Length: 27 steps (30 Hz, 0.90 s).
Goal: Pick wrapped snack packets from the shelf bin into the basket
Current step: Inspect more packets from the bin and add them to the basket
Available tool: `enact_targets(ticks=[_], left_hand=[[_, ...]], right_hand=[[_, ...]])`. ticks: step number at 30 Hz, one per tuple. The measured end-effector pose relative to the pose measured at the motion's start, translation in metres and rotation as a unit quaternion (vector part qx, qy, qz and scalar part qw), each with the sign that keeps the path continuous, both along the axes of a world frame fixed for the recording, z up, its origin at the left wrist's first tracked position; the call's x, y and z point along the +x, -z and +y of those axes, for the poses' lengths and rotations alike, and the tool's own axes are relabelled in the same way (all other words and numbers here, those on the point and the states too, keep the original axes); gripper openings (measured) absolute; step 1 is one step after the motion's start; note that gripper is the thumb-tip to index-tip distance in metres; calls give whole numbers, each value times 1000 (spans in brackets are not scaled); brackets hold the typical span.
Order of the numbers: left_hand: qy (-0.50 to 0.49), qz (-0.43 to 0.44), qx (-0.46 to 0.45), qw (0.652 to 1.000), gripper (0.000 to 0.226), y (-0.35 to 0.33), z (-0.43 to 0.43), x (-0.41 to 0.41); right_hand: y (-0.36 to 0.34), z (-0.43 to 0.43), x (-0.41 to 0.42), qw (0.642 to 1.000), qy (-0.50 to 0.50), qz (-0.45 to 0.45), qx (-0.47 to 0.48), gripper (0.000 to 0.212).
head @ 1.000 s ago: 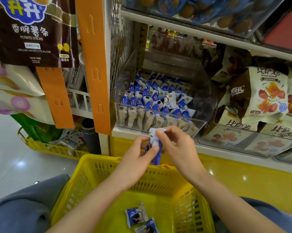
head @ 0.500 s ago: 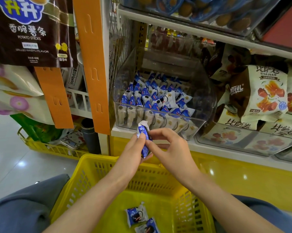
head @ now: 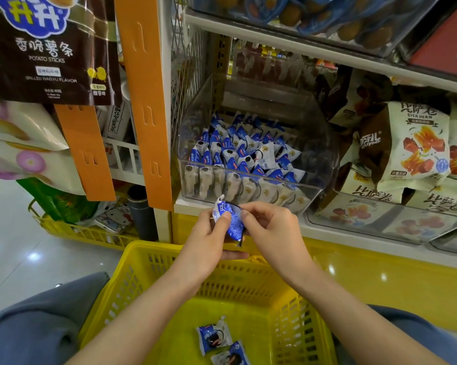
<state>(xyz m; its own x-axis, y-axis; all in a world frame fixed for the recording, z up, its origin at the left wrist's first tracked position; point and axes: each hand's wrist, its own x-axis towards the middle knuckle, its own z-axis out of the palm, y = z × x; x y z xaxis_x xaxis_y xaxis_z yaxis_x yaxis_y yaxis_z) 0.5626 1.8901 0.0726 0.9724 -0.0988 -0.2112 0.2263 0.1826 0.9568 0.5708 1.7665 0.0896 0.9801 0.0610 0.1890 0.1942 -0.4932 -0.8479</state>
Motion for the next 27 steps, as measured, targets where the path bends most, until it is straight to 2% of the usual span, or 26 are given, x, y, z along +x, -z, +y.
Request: enact_targets(ticks=[5,10,13,15,18,22,24,27], left_hand=[[-4,30,-26,999,29,-1,-1,3],[-21,81,-88,993,41,-5,11,10],[-3,97,-83,992,48,-6,16,9],[32,97,-73,992,52,-6,16,7],[36,73,-56,995,51,-8,16,7],[-33,-5,-30,999,30,-13,18,9],[-61,-41,-6,997,25,-14,20,9],[-86,-89,52,991,19,-17,21,9]], right_hand=[[-1,4,2,999,8,28,24,23],[-4,4,1,981,-138,97,91,22],[2,6,-4,986,-154,54,23,35],[3,7,-4,992,-125,18,0,30],[-2,3,1,993,-62,62,74,17],[-7,0,5,968,-51,163,185,14],[-8,0,4,964,-63,172,192,16],[-10,-1,3,975,-69,150,148,11]])
